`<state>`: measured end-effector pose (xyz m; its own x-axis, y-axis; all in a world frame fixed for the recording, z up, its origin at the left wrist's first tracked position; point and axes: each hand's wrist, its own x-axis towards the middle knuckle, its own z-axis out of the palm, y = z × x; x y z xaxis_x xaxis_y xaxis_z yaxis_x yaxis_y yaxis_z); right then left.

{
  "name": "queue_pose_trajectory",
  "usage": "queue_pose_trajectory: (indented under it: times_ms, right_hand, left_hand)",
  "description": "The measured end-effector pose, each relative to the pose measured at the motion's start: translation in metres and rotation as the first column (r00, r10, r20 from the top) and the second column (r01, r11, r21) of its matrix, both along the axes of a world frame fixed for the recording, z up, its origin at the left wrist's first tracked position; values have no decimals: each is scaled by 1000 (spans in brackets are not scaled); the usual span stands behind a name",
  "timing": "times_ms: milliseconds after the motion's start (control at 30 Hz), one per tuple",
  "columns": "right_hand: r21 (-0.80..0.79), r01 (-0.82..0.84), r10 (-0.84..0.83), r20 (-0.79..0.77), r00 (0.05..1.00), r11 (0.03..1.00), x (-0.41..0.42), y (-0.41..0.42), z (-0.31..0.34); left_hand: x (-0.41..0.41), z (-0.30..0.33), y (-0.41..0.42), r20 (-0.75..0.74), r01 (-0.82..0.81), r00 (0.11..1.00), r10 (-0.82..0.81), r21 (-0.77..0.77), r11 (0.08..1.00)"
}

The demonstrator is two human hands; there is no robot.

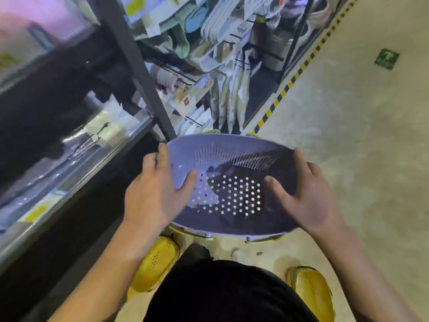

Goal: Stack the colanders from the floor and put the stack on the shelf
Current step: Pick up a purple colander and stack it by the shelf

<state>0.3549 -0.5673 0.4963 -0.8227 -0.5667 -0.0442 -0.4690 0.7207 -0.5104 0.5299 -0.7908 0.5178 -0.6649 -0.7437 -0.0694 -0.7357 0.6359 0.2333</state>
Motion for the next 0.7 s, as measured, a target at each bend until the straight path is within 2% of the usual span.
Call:
queue_pose_trajectory:
  times_ms: [200, 400, 500, 600, 700]
  right_hand:
    - [-50, -349, 350, 22, 937, 936, 6, -39, 6]
    - [-38, -565, 566, 64, 822, 824, 62, -91, 7]
    - [-59, -659, 662, 43, 749, 750, 104, -111, 7]
    - [-40, -743, 743, 88, 664, 668, 147, -125, 2]
    - [-10, -773, 766, 142, 627, 635, 196, -135, -3]
  left_hand:
    - [77, -2, 45, -70, -346, 935, 346, 21, 938]
    - [163, -3, 84, -81, -639, 766, 638, 25, 769]
    - [205, -7, 95, -95, -731, 677, 730, 33, 682]
    - [251, -14, 105, -118, -783, 613, 781, 39, 621]
    - [296, -20, 113, -111, -822, 560, 821, 53, 567]
